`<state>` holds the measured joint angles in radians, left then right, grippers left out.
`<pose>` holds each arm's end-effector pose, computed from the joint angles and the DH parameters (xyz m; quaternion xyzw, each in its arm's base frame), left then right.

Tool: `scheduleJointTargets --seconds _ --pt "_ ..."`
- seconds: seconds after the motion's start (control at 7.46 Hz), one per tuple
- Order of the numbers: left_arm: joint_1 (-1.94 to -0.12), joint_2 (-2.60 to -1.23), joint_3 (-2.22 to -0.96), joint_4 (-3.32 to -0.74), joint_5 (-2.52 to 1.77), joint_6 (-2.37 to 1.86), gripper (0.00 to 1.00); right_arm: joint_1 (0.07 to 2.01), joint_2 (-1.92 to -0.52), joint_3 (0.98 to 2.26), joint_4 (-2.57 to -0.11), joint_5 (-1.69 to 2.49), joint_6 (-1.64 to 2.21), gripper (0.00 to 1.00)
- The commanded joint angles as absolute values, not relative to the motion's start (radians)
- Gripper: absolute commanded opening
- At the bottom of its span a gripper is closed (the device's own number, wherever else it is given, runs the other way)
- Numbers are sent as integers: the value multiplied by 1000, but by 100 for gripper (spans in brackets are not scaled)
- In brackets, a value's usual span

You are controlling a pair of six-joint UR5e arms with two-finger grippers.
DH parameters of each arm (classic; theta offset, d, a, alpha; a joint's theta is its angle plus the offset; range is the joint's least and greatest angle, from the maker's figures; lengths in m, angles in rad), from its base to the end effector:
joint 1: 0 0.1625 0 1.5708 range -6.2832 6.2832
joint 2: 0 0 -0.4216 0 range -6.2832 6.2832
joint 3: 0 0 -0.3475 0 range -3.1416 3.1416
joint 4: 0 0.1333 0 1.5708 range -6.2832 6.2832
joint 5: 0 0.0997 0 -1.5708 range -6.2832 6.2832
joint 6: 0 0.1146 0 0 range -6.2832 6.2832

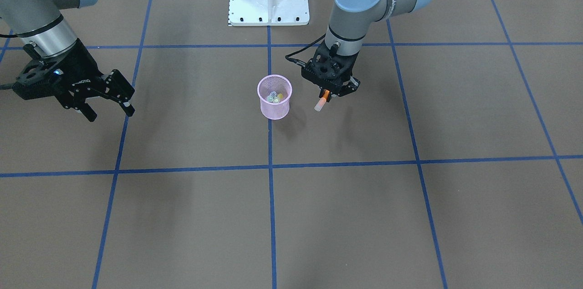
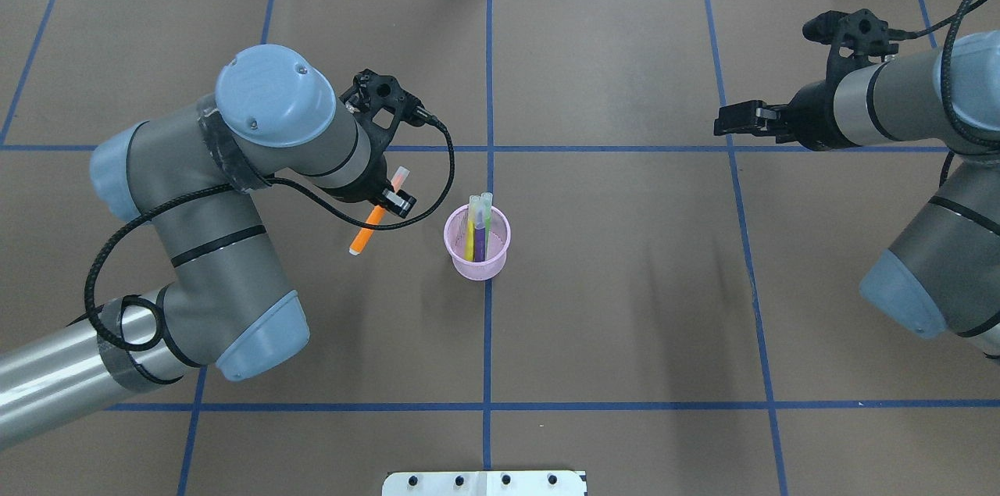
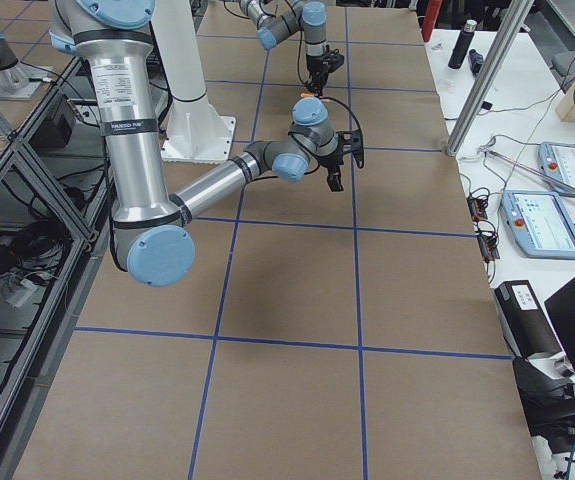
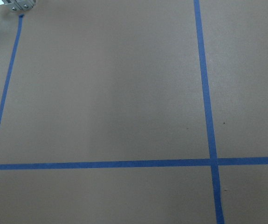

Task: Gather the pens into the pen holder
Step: 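Lift the orange marker and carry it with the left gripper over the cup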

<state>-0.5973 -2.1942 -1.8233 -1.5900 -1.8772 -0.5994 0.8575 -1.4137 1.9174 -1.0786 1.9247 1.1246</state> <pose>0.4540 -0.4282 0.2284 0.2047 0.3999 0.2306 0.8631 -0.2660 -0.4505 0.3860 0.1623 -0.4676 0.0943 0.8638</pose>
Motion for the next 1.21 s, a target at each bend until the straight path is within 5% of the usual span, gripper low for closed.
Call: scheduleJointTargets --seconds 0.0,1.07 --pt "-557 -2203 -1917 -1714 -1718 -614 0 862 -1416 1916 -1078 1921 1126 99" --pt "-338 -2177 -1795 -2155 -1241 -526 0 868 -1419 1908 -1078 1917 1126 100"
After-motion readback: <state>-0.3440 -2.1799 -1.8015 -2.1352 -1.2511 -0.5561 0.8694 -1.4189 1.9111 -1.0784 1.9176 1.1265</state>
